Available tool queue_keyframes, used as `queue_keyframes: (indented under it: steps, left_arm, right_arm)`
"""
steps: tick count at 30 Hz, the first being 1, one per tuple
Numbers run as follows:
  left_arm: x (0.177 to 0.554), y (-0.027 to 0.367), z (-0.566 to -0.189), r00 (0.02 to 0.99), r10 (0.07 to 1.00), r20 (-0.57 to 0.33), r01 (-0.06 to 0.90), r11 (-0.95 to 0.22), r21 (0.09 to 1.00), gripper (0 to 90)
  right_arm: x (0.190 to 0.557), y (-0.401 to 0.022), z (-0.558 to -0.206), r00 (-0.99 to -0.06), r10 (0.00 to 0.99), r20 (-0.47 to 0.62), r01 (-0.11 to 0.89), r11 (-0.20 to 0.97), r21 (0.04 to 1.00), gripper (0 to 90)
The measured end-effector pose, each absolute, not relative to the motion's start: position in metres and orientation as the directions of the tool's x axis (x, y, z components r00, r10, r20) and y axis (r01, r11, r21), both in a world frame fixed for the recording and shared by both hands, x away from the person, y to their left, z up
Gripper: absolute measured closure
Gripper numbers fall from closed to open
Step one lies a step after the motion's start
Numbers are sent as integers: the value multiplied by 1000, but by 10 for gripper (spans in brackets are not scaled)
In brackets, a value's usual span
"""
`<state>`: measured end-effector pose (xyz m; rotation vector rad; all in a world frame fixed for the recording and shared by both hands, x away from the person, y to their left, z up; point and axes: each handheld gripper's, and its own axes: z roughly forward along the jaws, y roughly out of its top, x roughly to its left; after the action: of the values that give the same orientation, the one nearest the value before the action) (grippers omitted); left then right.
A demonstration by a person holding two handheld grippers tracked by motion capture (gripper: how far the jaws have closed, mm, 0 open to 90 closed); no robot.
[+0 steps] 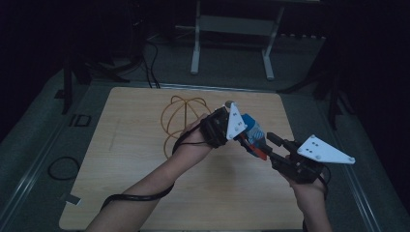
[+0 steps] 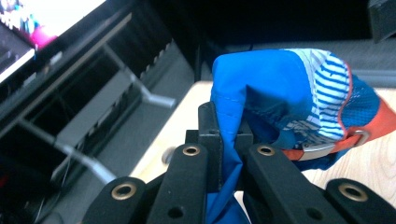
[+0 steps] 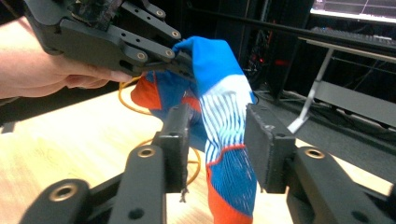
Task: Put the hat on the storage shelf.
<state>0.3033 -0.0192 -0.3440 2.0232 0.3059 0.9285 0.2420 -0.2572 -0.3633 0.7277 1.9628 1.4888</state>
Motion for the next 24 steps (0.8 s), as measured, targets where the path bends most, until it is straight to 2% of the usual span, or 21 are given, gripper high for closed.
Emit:
queue_keyframes:
  steps: [5,11,15,19,24]
  left_arm:
    - [299,-4,-340,677,504,536,-215,-562,799,890]
    - [299,17,-342,717,484,501,-268,-472,840,888]
    - [298,34,-348,778,380,501,-375,-359,855,887]
    - [300,48,-351,804,362,472,-399,-261,879,886]
    - [304,61,-354,865,283,415,-386,-152,910,886]
  right_arm:
    - [239,-267,-357,-693,713,-105,70,212,975,564]
    - [235,-274,-353,-680,725,-109,54,197,979,577]
    - [235,-270,-356,-712,694,-106,61,212,975,581]
    - [232,-263,-357,-747,656,-109,52,221,974,580]
    - [231,-250,-359,-798,597,-85,61,220,974,580]
